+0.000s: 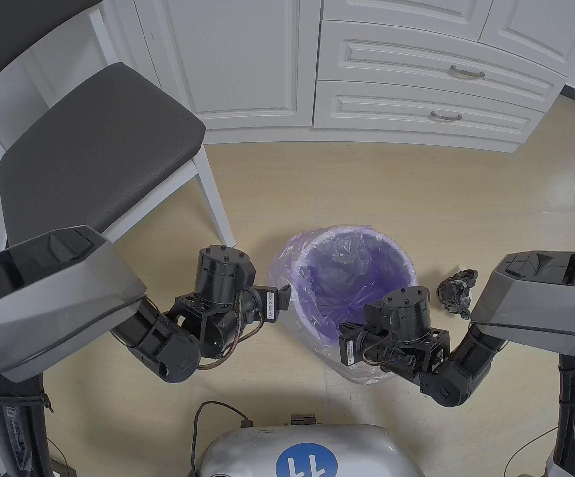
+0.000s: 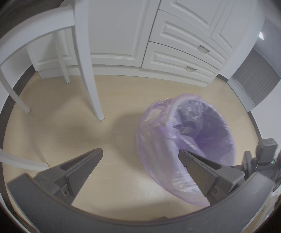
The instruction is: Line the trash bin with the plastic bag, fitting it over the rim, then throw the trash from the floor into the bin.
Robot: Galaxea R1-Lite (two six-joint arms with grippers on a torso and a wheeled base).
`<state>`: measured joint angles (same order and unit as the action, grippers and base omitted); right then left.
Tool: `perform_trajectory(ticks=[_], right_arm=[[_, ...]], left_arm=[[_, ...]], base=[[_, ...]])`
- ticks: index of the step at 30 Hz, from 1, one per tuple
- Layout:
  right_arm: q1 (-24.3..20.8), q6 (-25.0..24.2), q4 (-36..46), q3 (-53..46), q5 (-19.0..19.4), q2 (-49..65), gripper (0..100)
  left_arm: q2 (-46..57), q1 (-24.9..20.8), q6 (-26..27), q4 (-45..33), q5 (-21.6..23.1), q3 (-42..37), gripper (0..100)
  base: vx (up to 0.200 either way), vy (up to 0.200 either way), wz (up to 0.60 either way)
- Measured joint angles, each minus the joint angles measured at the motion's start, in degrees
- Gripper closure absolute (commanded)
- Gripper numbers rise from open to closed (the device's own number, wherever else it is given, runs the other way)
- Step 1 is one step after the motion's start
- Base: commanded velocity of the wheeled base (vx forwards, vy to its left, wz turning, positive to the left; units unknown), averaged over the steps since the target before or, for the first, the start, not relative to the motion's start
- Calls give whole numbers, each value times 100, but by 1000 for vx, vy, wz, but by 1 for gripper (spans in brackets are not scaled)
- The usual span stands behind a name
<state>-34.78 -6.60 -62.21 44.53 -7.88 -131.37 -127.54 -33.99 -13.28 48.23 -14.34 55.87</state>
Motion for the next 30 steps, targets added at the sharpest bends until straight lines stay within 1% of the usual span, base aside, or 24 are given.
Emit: perform_trajectory(ticks=[7,13,21,25,30], right_arm=[[6,2,-2,-13,5,5,100],[17,2,-6,-7,7,-2,100],[72,-5,-11,30,62,-37,100],[91,-11,-20,28,66,-35,100],[110,-13,-63,-27,68,61,100]], left_arm=[[-293,166,-7,18,11,90,0],[-645,196,-29,22,180,286,0],[-1102,224,-55,41,208,599,0],[-1089,235,-60,60,180,535,0],[-772,240,-49,74,172,215,0]], base=[[0,0,0],[0,0,0],[0,0,0],[0,0,0],[0,0,0]])
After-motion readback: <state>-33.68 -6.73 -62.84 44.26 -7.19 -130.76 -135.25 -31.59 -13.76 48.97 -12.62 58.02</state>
